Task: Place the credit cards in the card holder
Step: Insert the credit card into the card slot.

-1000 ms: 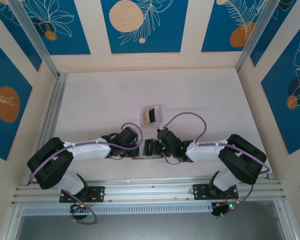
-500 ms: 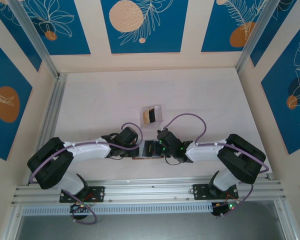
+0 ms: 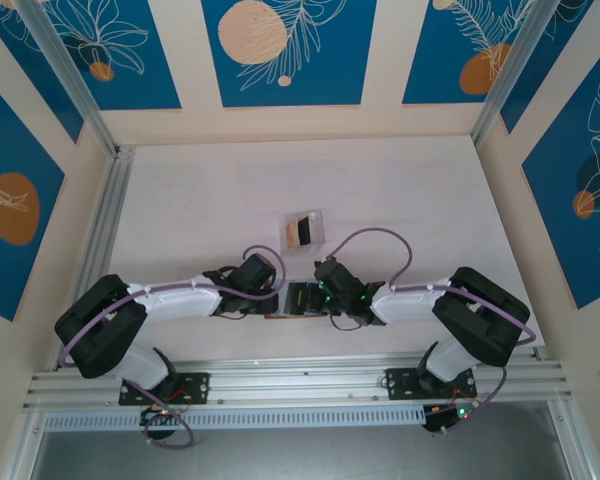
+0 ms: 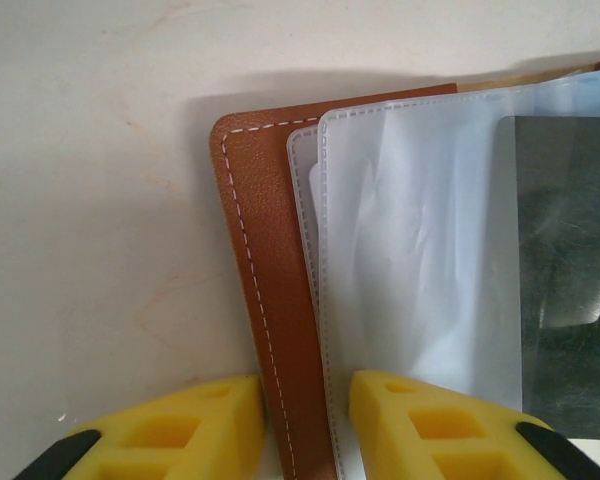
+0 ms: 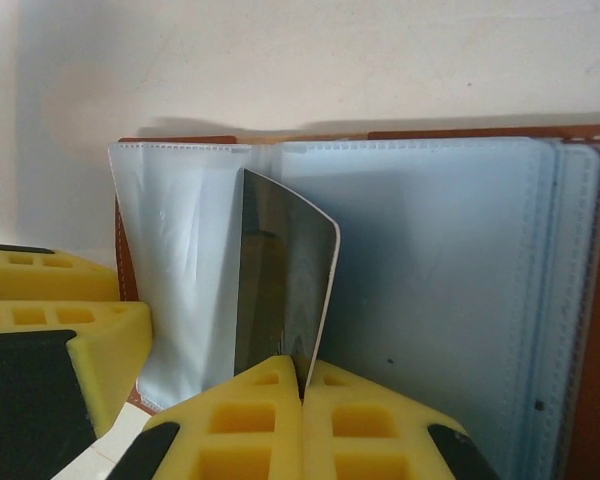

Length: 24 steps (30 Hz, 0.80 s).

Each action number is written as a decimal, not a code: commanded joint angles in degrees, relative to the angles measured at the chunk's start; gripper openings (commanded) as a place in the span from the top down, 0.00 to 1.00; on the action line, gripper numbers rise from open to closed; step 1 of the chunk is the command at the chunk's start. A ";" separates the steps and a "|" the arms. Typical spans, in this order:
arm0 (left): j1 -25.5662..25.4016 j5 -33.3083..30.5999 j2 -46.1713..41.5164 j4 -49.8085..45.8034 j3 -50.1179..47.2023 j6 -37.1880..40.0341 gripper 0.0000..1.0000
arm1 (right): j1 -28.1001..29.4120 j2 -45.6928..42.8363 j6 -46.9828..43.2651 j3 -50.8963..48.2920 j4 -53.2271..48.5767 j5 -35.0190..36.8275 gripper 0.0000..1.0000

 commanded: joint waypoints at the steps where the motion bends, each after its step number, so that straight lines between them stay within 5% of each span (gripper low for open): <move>1: -1.54 3.81 6.86 3.79 -2.63 0.44 0.69 | 0.00 4.24 -2.97 -0.96 -10.24 -3.12 1.00; 15: -1.55 3.98 5.49 3.80 -2.55 -0.39 0.68 | -0.66 9.70 -8.02 4.54 -7.45 -11.01 1.00; 24: -1.55 3.81 2.55 2.22 -2.07 -1.13 0.68 | -1.20 9.13 -10.53 6.59 -9.08 -15.65 0.80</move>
